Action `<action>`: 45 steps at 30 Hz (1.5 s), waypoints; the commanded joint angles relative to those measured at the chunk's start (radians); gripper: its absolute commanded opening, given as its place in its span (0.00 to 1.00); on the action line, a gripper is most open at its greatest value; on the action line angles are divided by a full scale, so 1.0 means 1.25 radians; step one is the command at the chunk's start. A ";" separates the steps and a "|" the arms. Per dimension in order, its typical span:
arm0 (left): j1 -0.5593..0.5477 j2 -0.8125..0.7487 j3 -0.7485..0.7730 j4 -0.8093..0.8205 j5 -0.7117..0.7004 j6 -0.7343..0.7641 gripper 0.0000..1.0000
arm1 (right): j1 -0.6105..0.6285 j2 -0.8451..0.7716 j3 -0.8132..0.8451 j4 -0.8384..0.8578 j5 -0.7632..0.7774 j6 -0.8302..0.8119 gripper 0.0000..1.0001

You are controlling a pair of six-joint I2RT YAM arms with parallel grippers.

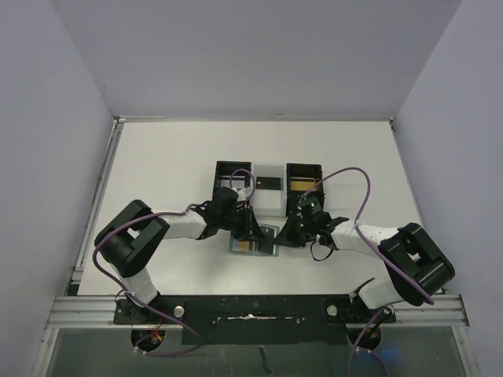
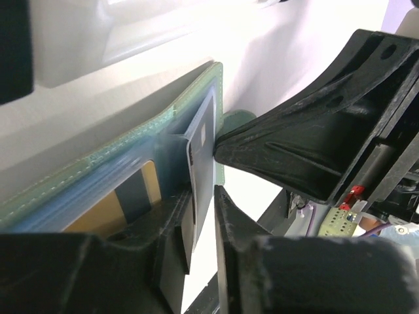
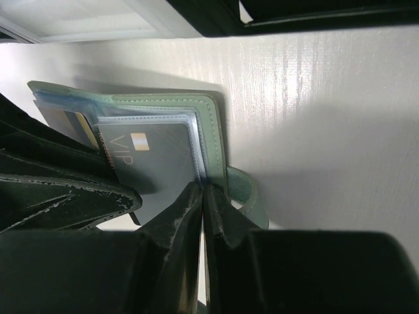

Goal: Take the credit cards out of the card holder

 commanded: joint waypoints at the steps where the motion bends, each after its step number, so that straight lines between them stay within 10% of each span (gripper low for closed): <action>1: 0.013 -0.050 -0.011 0.041 0.058 -0.014 0.10 | 0.001 0.025 0.013 -0.066 0.056 -0.023 0.05; 45: 0.054 -0.097 -0.024 -0.063 0.013 0.041 0.02 | 0.024 -0.018 0.162 -0.045 -0.049 -0.109 0.22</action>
